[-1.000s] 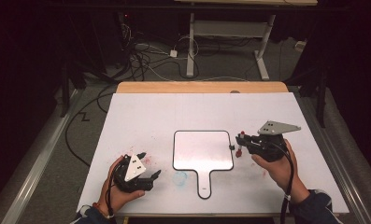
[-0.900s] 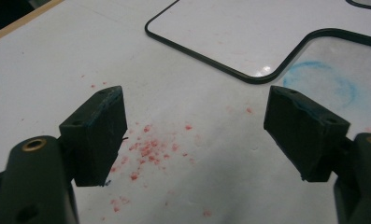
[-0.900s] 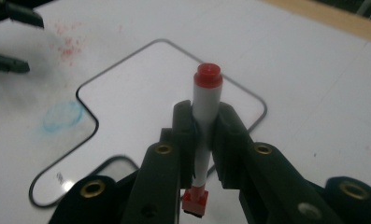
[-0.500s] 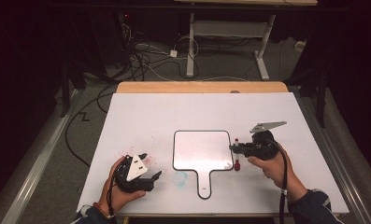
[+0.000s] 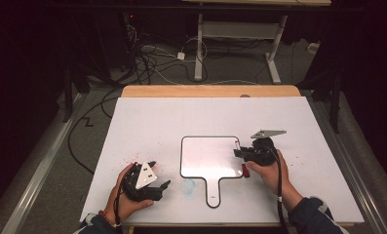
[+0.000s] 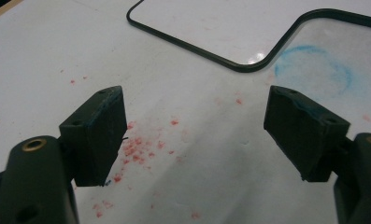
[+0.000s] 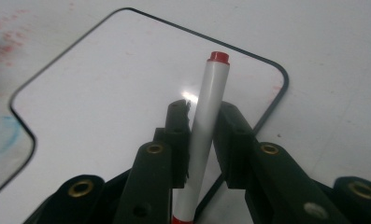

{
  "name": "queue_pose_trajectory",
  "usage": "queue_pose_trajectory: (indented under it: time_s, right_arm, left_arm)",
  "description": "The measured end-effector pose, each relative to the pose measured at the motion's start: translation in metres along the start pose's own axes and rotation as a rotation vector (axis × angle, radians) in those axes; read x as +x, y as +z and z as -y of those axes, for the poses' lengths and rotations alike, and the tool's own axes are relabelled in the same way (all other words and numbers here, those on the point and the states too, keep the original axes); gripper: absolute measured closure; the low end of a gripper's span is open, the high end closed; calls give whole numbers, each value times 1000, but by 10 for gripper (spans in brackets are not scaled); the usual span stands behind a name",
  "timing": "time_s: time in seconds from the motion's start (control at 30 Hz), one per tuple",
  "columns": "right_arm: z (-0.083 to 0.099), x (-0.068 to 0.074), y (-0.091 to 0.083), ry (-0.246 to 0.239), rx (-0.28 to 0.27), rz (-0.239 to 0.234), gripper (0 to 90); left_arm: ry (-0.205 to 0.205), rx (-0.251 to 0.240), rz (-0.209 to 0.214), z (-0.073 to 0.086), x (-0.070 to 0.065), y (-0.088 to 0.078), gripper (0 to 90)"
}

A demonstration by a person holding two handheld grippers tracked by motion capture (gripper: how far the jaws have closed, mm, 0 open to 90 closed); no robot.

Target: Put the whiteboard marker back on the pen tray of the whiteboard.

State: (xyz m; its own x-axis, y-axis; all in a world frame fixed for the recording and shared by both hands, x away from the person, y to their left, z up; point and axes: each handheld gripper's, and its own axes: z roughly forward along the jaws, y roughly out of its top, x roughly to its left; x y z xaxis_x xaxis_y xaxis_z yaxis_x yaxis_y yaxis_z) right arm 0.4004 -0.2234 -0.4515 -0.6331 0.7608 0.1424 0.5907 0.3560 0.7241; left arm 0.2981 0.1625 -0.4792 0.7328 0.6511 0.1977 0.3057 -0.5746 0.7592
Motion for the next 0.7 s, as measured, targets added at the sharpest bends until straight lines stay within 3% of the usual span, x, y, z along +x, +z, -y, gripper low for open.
queue_pose_trajectory:
  time_s: [0.13,0.4,0.7]
  right_arm:
    - [3,5,5,-70,-7,80,766]
    - [6,6,15,-103,18,121,747]
    - [4,4,23,-131,8,171,704]
  left_arm:
    - [11,11,3,0,-1,1,202]
    - [12,20,8,0,-1,3,202]
    - [11,26,10,1,-1,4,202]
